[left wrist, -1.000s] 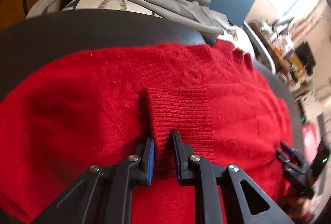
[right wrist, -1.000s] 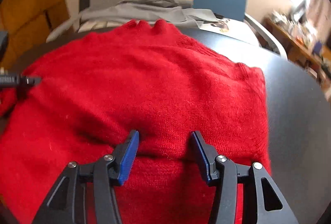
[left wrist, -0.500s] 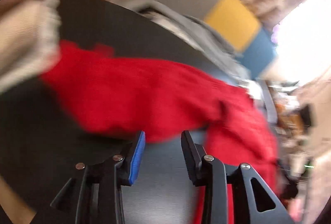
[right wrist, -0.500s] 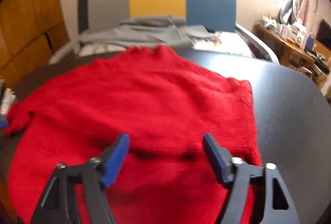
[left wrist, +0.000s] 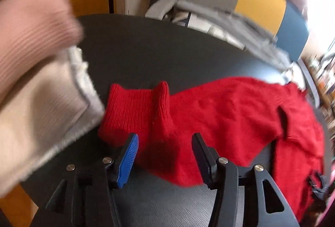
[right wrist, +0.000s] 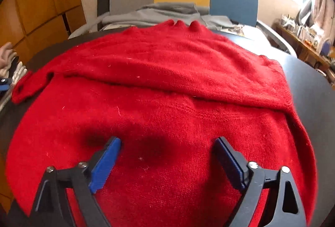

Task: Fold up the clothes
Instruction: 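Grasp the other sleeve cuff with the left gripper and lift it, then carry the lifted sleeve across the body toward the right gripper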

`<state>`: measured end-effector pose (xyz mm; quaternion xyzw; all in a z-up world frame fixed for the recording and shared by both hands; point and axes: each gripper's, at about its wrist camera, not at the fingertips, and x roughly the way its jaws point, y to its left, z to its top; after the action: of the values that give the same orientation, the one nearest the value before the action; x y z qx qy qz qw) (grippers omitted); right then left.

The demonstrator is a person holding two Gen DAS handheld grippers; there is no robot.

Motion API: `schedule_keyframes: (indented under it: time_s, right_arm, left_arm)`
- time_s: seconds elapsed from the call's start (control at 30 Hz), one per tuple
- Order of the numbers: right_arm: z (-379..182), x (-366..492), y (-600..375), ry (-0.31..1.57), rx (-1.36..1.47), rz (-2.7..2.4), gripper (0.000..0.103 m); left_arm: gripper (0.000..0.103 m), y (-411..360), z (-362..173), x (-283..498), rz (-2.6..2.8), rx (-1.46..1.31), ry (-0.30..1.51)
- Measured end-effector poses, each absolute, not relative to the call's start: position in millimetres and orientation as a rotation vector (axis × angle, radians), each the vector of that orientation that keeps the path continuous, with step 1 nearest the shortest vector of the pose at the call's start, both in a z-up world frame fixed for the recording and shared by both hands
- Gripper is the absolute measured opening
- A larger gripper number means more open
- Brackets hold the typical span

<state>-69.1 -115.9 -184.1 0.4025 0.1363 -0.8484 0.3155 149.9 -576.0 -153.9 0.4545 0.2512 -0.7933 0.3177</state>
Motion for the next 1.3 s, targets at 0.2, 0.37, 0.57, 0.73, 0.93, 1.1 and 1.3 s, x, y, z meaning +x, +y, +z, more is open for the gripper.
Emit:
schedule_keyframes:
  time_s: [0.2,0.37,0.57,0.73,0.93,1.1,1.3]
  right_arm:
    - [-188,-66,-117,0.375,1.045,-2.244,0.103]
    - [-189,-68,-115,0.363,1.041,-2.237,0.103]
    - [-189,-70,-114,0.362,1.038,-2.233,0.103]
    - [-189,-70,-114,0.362,1.036,-2.233,0.103]
    - [-190,-71,-114,0.360,1.032,-2.233,0.103]
    - [-189,-71,-114,0.361,1.030,-2.232,0.103]
    - [-190,-71,-113,0.358,1.027,-2.231,0.103]
  left_arm:
    - [0.054,-594,-179,126,-1.926,1.343,0.599]
    - [0.048,-594,-180,125,-1.877,1.293,0.611]
    - [0.029,-593,-173,143,-1.872,1.144,0.760]
    - [0.007,-592,-158,167,-1.933,0.910,0.994]
    - [0.006,-575,-109,164,-2.125,0.672,1.091]
    - [0.006,-548,-72,101,-2.329,0.660,1.032]
    - [0.006,-466,-64,22,-2.527,0.808,1.001]
